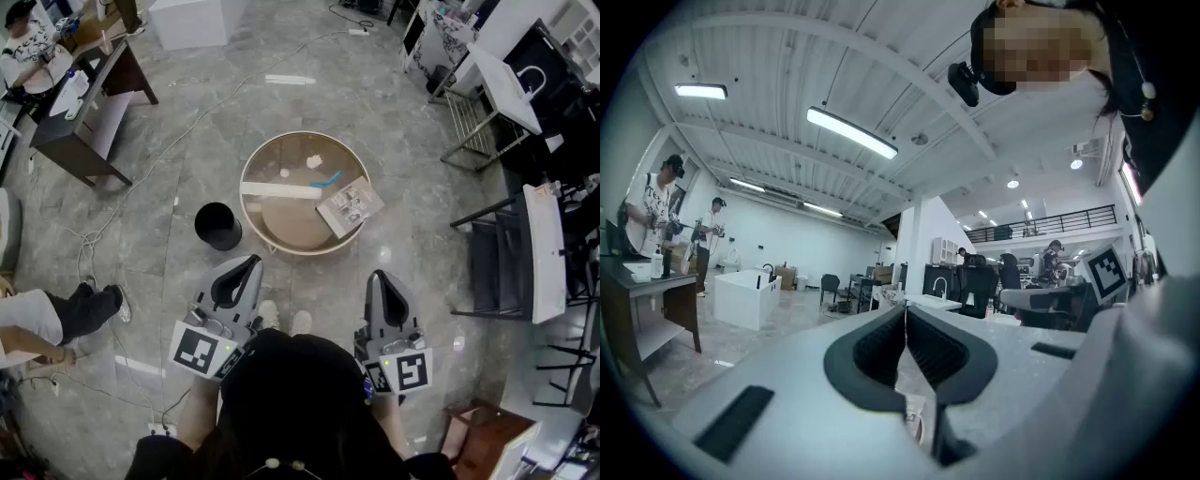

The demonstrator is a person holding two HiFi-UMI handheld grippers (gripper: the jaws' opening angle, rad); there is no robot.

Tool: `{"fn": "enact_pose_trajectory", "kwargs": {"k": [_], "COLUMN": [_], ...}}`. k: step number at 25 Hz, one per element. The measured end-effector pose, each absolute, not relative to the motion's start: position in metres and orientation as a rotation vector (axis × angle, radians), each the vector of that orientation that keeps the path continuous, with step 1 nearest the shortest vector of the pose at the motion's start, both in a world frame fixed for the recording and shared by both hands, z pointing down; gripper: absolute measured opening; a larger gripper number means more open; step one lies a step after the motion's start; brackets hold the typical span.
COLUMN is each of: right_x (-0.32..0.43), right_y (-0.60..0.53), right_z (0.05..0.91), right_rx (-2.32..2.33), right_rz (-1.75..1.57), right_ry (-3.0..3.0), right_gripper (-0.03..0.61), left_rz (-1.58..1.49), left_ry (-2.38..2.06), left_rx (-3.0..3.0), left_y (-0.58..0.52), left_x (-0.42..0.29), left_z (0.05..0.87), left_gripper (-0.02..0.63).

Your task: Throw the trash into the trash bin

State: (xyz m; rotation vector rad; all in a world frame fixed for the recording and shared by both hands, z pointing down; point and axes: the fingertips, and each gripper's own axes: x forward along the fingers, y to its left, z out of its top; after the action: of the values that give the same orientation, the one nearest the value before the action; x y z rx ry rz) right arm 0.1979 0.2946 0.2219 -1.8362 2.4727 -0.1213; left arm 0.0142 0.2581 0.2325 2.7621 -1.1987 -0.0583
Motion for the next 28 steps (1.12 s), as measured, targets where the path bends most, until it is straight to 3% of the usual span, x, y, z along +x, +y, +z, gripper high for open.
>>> {"fn": "enact_pose_trajectory", "kwargs": {"k": [14, 21, 28], "right_x": [0.183, 0.169, 0.171], "right_y": [0.291, 0.285, 0.275], "right_z": [0.216, 0.247, 0.275], "right_rx": [-1.773, -1.808, -1.929], "right_rz": [-0.093, -0.11, -0.116], "right_ry": [2.512, 2.642, 2.725], "right_gripper": [0.003, 0.003, 0.063], "left_rz": [-0.091, -0.164, -0.108], "left_ry": [-1.18, -1.19, -1.279], "left_rx": [2.784, 2.708, 2.68], "left_y": [0.258, 0.254, 0.237], "left_x": [0.008, -0.033, -0.08], "left_z": [0.227, 0.232, 0.249], "left_gripper": [0.009, 0.009, 0.009]}}
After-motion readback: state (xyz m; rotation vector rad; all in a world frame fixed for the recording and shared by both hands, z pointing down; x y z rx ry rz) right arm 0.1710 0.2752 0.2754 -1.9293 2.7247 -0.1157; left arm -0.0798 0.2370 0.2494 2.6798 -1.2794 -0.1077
